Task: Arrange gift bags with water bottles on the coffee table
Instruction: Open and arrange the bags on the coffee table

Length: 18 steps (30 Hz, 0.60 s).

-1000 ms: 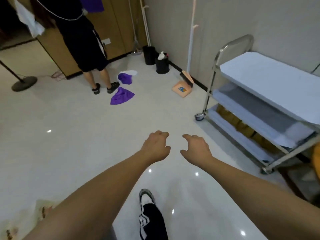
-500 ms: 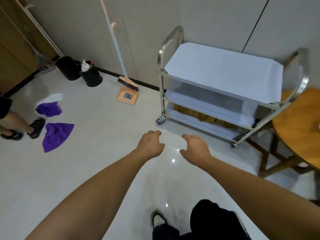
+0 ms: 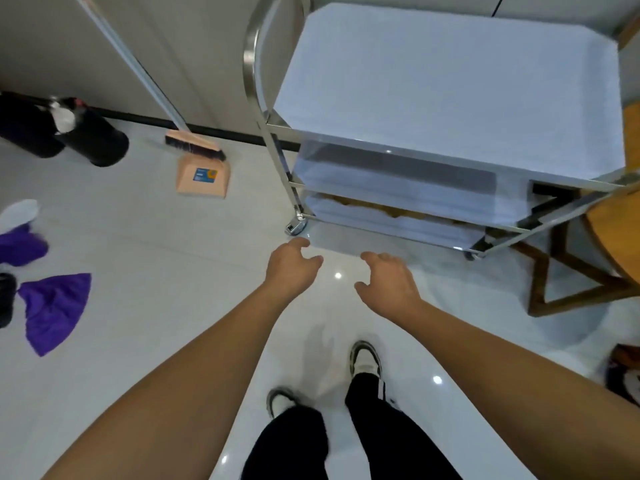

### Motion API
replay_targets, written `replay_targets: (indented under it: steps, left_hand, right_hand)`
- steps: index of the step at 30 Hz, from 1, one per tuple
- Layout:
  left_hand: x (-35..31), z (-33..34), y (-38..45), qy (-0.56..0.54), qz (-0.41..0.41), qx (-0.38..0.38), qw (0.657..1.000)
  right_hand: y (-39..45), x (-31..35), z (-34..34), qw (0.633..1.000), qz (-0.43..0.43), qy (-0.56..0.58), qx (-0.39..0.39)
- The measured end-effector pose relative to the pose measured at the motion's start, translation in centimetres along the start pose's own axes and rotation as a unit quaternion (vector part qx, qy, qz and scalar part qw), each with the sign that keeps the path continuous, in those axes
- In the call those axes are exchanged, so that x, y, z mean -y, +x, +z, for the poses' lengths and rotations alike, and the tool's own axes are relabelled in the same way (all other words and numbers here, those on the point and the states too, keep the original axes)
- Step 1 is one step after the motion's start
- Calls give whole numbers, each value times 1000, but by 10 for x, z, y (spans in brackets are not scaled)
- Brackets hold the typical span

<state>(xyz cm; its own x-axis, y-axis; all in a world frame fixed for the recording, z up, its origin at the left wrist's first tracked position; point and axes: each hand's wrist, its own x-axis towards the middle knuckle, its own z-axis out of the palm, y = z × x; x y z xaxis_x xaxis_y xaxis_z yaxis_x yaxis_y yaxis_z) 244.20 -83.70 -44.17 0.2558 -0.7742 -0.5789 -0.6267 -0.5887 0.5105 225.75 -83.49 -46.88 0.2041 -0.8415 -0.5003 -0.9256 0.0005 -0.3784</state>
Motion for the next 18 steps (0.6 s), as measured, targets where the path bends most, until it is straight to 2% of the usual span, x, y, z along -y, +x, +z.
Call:
replay_targets:
  steps: [8,13,15,18]
  left_hand:
    - [57,82,175,19,53,21,998]
    - [116,151,295,24,104,-20,994]
    - [136,176,340,12,124,-44,991]
    - [150,206,404,-10,156,-89,984]
  right_hand:
    - [165,-30,109,998,28,24,-41]
    - [279,-65,199,998,22,-11,-65]
    - [325,-76,226,995,11,-11,-96]
    - [382,-92,253,982,-10,-52,-184]
